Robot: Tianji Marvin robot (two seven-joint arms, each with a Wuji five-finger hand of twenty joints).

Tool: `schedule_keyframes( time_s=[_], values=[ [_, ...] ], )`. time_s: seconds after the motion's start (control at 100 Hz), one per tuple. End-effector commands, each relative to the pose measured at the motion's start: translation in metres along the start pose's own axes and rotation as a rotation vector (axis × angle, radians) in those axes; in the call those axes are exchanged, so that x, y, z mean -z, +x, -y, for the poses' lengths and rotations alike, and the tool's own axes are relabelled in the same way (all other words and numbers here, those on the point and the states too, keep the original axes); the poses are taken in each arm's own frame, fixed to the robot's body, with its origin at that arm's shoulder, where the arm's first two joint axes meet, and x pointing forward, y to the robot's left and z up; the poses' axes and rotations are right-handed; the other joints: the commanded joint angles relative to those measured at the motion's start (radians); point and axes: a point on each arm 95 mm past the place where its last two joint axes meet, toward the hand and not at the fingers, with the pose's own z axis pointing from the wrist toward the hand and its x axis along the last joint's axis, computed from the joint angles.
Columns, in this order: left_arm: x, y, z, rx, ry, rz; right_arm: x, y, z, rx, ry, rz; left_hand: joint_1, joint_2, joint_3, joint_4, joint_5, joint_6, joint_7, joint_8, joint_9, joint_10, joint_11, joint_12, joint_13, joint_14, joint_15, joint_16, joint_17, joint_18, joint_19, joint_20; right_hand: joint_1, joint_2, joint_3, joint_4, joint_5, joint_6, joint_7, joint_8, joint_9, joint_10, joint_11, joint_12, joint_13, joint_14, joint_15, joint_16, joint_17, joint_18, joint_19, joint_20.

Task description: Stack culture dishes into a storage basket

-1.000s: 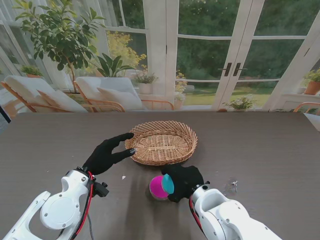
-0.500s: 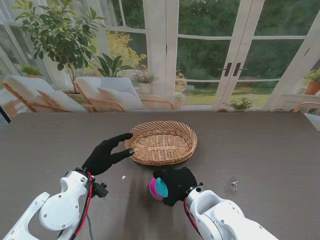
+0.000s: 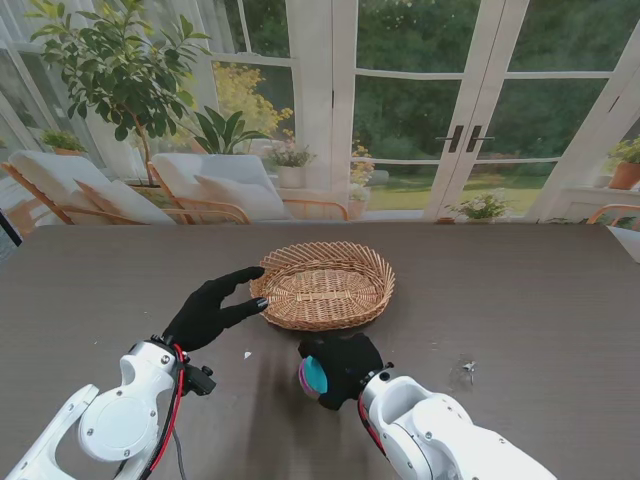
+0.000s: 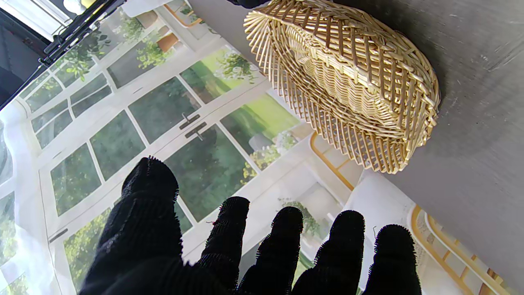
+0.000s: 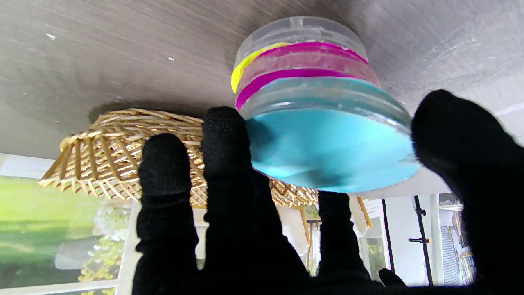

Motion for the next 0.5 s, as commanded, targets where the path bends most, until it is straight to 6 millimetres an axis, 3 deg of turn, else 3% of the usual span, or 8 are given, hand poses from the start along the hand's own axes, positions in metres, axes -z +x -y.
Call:
schedule_keyframes(
  time_s=[0.0,0.49],
  values=[
    [0.001,0.003,-0.002,0.005,-0.013,0.000,-0.003,0.001,0.002,0.000,0.014,0.002,0.024,0.045,-0.020,0.003,0.014,-0.022,-0.001,-0.002,-0.017,0.000,-0.014,-0.008,-0.038,0.008,-0.022,0.006,-0.008,0.015,-0.030,0.003,0.031,0.031,0.164,0.041,0.032,-0.049,0.062,0.008,-0.021,-0.053,0.066,0.023,-0.020,-0.036,-0.009,-0.006,0.014,-0.013,0.018,0.008],
    [0.000,0.002,-0.002,0.005,-0.024,0.006,-0.013,0.003,0.008,0.056,0.030,0.010,0.022,0.048,-0.020,0.003,0.016,-0.020,0.000,-0.002,-0.018,0.001,-0.015,-0.008,-0.039,0.008,-0.022,0.006,-0.009,0.012,-0.030,0.003,0.002,0.037,0.140,0.040,0.004,-0.051,0.034,-0.007,-0.083,-0.062,0.065,0.022,-0.095,-0.036,-0.029,-0.012,-0.025,-0.051,0.036,0.017]
  ],
)
